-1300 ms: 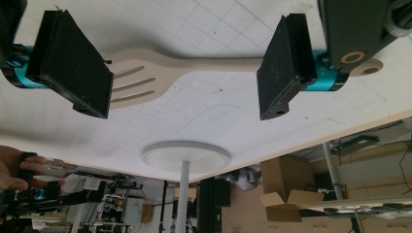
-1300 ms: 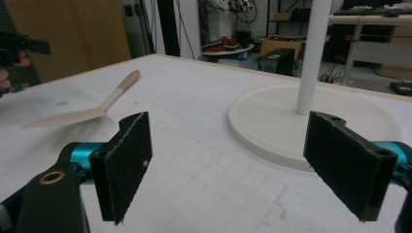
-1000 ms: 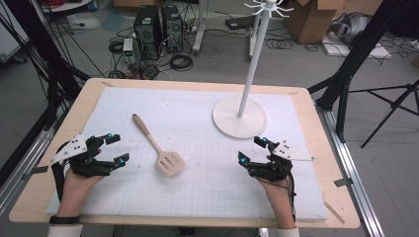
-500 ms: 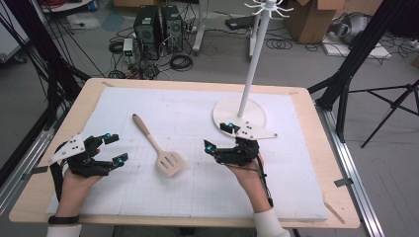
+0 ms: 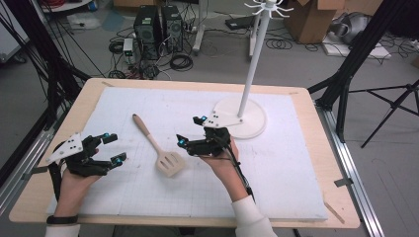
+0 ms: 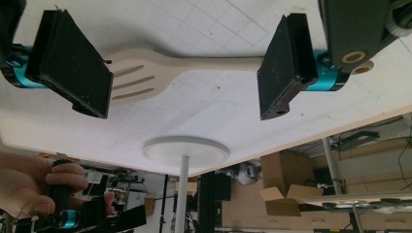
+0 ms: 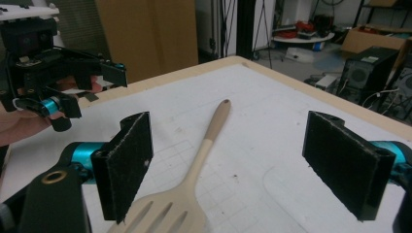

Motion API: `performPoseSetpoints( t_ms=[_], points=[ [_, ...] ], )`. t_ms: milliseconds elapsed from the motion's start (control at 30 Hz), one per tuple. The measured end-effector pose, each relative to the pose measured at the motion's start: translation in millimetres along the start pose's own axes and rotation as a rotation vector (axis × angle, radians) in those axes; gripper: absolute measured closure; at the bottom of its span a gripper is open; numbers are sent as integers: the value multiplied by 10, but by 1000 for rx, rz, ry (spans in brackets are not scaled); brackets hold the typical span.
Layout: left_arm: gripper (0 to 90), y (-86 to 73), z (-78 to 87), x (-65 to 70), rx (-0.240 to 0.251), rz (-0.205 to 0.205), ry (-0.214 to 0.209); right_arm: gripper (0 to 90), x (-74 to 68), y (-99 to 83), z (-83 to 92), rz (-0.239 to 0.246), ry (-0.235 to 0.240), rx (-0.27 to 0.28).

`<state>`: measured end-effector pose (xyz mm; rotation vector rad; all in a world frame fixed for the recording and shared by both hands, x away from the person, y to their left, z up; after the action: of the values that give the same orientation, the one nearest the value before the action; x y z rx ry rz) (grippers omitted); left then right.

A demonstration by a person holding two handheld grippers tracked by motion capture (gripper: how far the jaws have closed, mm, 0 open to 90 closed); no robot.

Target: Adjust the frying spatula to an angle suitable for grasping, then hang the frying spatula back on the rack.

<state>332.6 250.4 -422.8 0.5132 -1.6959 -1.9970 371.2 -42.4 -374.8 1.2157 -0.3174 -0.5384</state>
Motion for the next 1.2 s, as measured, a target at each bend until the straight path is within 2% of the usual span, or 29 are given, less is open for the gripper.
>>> performPoseSetpoints(
  t_ms=[433, 633, 733, 900, 967, 1033, 1200],
  points=[
    [211, -12, 18, -24, 8, 6, -4, 173, -119, 117, -434, 2, 22, -68],
    [211, -8, 16, -24, 10, 6, -4, 173, -171, 91, -667, -9, 37, -107],
    [211, -10, 15, -23, 9, 6, -5, 173, -175, 85, -730, -13, 36, -118],
    [211, -9, 23, -14, 14, 11, -8, 173, -214, 65, -914, -20, 33, -168],
    [211, -7, 30, -13, 15, 10, -7, 173, -216, 65, -948, -17, 33, -170],
    [211, -7, 37, -12, 14, 9, -9, 173, -230, 55, -1036, -19, 31, -200],
    [211, -3, 65, -2, 20, 12, -8, 173, -271, 47, -1179, -2, 35, -232]
  ],
)
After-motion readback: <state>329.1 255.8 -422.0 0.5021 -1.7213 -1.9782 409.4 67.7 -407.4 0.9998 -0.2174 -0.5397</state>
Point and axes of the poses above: each handheld gripper's, and its own axes: z roughly backward along the jaws, y roughly out of its top, x roughly to its right, the point moved 6 cm from there along -z, roughly forward along the jaws, and after that the axes turned 3 degrees about -x, right-handed, at the moved point
